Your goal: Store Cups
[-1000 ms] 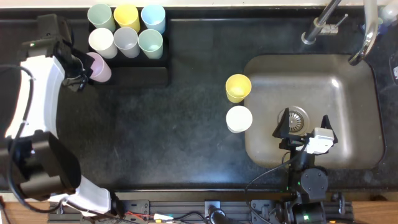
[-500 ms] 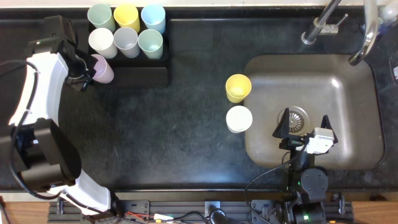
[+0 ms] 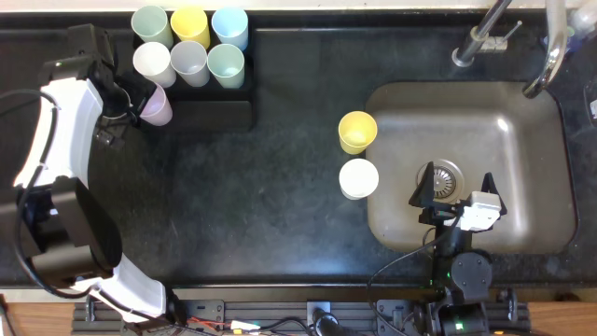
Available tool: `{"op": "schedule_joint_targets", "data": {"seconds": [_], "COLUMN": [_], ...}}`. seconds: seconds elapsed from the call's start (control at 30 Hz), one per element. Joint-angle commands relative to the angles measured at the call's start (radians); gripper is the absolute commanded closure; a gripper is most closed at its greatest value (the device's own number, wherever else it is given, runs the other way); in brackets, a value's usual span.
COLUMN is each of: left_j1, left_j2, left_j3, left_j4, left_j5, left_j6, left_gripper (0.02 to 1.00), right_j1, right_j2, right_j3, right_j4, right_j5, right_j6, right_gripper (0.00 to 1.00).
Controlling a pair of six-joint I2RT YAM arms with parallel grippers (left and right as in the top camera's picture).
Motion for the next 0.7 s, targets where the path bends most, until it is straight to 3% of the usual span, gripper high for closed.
{"op": "schedule_joint_targets", "data": {"seconds": [0.03, 0.2, 0.3, 0.4, 0.53, 0.7], "left_j1": [-0.050, -0.287, -0.515, -0.707, -0.855, -0.904], "left_j2": [-0.143, -0.252, -0.237, -0.179, -0.077, 0.030], "left_j3": [-0.003, -0.002, 0.000, 0.005, 0.067, 0.154], "left_j4": [0.002, 0.108, 0.199, 0.296, 0.294, 0.283], "left_j5": [0.022, 0.031, -0.090, -0.180, -0.142, -0.034], "left_j6": [0.059, 0.246, 0.237, 0.142, 0.031, 0.032], "left_gripper": [0.020, 0.020, 0.020, 0.020, 0.020, 0.020], "right_j1": [0.003, 0.003, 0.003, 0.003, 0.003, 0.003], "right_j2": [-0.007, -0.007, -0.007, -0.007, -0.007, -0.007], "right_j3": [-0.013, -0.013, -0.013, -0.013, -0.013, -0.013], "right_j4": [0.005, 0.005, 0.005, 0.005, 0.005, 0.005], "right_j5": [0.005, 0.005, 0.005, 0.005, 0.005, 0.005], "right_j6": [0.000, 0.000, 0.000, 0.000, 0.000, 0.000], "right_gripper": [0.003, 0.003, 0.003, 0.003, 0.005, 0.003]}}
